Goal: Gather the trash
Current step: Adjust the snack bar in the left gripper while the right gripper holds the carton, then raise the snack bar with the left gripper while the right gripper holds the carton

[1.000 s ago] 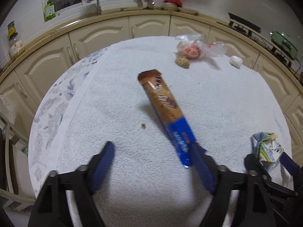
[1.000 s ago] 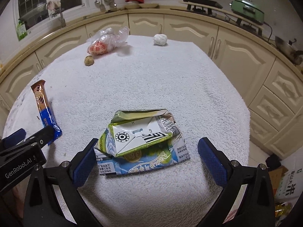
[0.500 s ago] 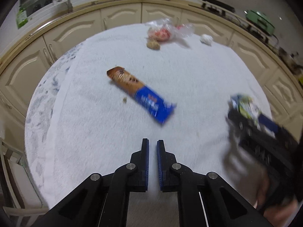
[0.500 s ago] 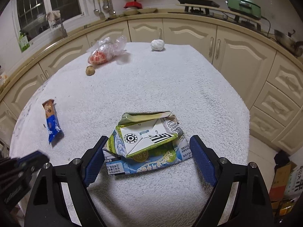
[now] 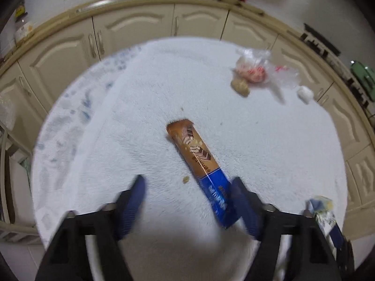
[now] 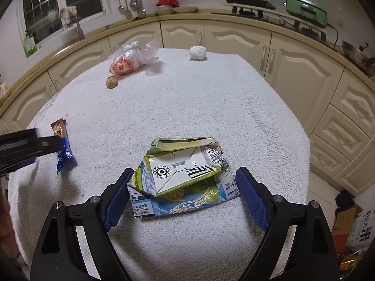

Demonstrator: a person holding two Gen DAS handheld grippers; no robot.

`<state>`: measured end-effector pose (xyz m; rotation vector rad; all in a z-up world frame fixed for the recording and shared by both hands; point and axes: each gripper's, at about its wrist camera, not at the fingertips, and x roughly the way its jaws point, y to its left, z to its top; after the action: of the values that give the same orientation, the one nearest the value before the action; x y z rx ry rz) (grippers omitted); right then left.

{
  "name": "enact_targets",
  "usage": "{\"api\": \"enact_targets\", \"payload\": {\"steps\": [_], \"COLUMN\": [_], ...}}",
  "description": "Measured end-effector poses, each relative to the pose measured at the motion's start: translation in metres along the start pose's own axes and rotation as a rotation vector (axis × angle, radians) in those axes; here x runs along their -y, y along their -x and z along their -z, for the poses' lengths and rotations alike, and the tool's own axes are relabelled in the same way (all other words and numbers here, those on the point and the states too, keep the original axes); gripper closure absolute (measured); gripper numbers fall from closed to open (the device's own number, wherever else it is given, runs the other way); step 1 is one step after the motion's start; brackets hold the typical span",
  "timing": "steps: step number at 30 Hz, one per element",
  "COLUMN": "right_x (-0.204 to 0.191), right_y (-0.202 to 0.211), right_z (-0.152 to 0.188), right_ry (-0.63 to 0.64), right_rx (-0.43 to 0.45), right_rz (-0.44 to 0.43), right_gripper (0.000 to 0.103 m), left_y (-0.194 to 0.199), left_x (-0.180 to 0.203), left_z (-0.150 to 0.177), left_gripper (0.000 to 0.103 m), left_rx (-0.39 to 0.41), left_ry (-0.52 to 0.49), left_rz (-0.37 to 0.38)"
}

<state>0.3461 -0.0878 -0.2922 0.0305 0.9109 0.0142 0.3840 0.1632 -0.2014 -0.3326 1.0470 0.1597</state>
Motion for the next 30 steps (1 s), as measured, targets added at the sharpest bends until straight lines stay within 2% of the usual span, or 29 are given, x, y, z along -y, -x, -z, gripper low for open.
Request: {"api": "enact_targets", "payload": {"steps": [1,2,4,7,11,16,18,19,21,23,25,28,30], "right_x": [0.0,0.0,-0.001,-0.001,0.0,-0.002,-0.002,-0.002,-0.002,-0.004,-0.005,-0.007,-0.008], "right_y": [0.0,0.0,-0.002,-0.002,-0.003,-0.003,-0.002,-0.002,-0.002,-0.003,-0.005,-0.008,-0.01], "right_z": [0.0,0.0,-0.001,-0.001,0.0,0.001,0.002,0.001,0.001,0.001,0.0,-0.002,-0.002], "right_ry": [0.0,0.001,0.009,0.013,0.017,0.038,0.035,0.034,0.035,0.044,0.05,0.054,0.057], "right_rx": [-0.001,-0.001,-0.002,-0.001,0.001,-0.002,-0.001,-0.001,-0.003,-0.011,-0.019,-0.031,-0.037], "right_rz": [0.001,-0.001,-0.002,-0.003,-0.006,-0.003,-0.006,-0.007,-0.009,-0.006,-0.008,-0.021,-0.006], "right_gripper": [0.014,0.014,0.014,0.014,0.014,0.013,0.013,0.013,0.011,0.009,0.006,0.0,0.0], "left_y": [-0.002,-0.001,0.002,0.009,0.028,0.053,0.061,0.063,0.064,0.063,0.058,0.055,0.054], "left_x": [0.002,0.005,0.009,0.01,0.001,-0.021,-0.027,-0.03,-0.033,-0.032,-0.029,-0.026,-0.028], "left_z": [-0.001,-0.002,0.001,0.017,0.04,0.059,0.062,0.062,0.059,0.055,0.054,0.053,0.049], "left_gripper": [0.047,0.063,0.081,0.085,0.089,0.09,0.088,0.084,0.08,0.068,0.062,0.063,0.061], "left_rx": [0.016,0.025,0.016,-0.026,-0.103,-0.159,-0.175,-0.179,-0.166,-0.14,-0.109,-0.071,-0.055], "left_ry": [0.004,-0.022,-0.066,-0.133,-0.231,-0.309,-0.354,-0.354,-0.325,-0.291,-0.26,-0.2,-0.148], "left_rz": [-0.001,-0.025,0.01,0.031,0.107,0.131,0.112,0.09,0.035,-0.029,-0.09,-0.1,-0.102]}}
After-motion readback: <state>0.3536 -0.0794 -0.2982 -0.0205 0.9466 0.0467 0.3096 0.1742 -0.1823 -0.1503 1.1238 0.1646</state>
